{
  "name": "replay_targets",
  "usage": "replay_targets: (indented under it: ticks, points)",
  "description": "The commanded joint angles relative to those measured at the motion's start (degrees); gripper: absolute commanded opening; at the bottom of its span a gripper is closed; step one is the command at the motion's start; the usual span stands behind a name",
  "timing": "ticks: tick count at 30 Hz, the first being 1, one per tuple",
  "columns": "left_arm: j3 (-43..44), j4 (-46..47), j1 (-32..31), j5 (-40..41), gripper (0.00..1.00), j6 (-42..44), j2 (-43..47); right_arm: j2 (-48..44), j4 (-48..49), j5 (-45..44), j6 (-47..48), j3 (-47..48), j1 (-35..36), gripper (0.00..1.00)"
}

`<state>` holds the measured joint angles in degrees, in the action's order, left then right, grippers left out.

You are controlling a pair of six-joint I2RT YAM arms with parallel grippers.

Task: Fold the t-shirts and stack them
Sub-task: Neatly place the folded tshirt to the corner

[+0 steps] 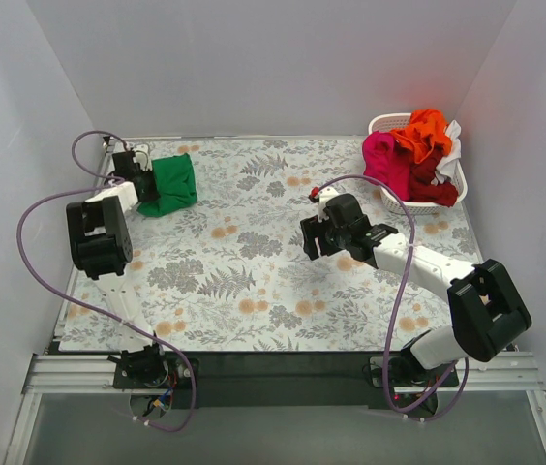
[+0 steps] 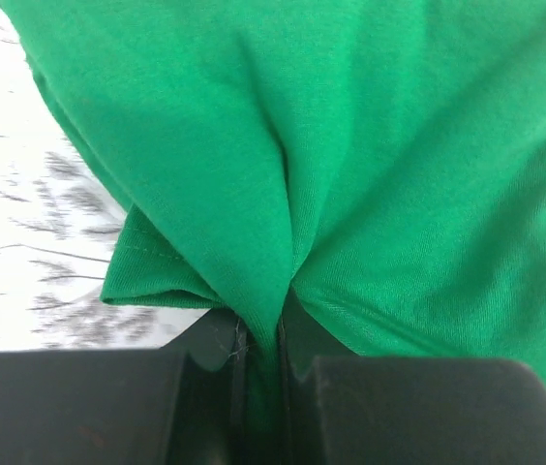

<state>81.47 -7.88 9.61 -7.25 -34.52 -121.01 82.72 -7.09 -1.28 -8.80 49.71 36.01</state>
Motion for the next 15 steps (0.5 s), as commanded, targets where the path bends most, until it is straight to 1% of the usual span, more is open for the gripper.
replay_targets:
  ticks: [1,5,7,12,13,15]
  points:
    - [-2.9,1.4,1.4,6.4,0.0,5.0,0.7,-1.4,1.9,0.8,0.4,-0.2,-0.2,0.62]
    - [-1.4,3.0,4.9,3.7,0.0,3.8,0.0,-1.2,2.1,0.8,0.3,-0.2,-0.2,0.62]
    - [-0.7,3.9,6.6,2.6,0.0,3.7,-0.1,-1.4,2.2,2.6,0.1,-0.2,-0.2,0.62]
    - [-0.8,7.5,8.4,0.5,0.0,4.5,-0.1,-1.8,2.6,3.7,-0.2,-0.6,-0.2,0.62]
    - [-1.5,10.5,8.7,0.6,0.0,4.7,0.1,-1.9,2.7,3.9,-0.3,-0.7,-0.2,0.62]
    - [-2.3,12.3,8.8,1.4,0.0,5.0,0.2,-2.4,3.2,4.6,-0.4,-0.9,-0.2,0.62]
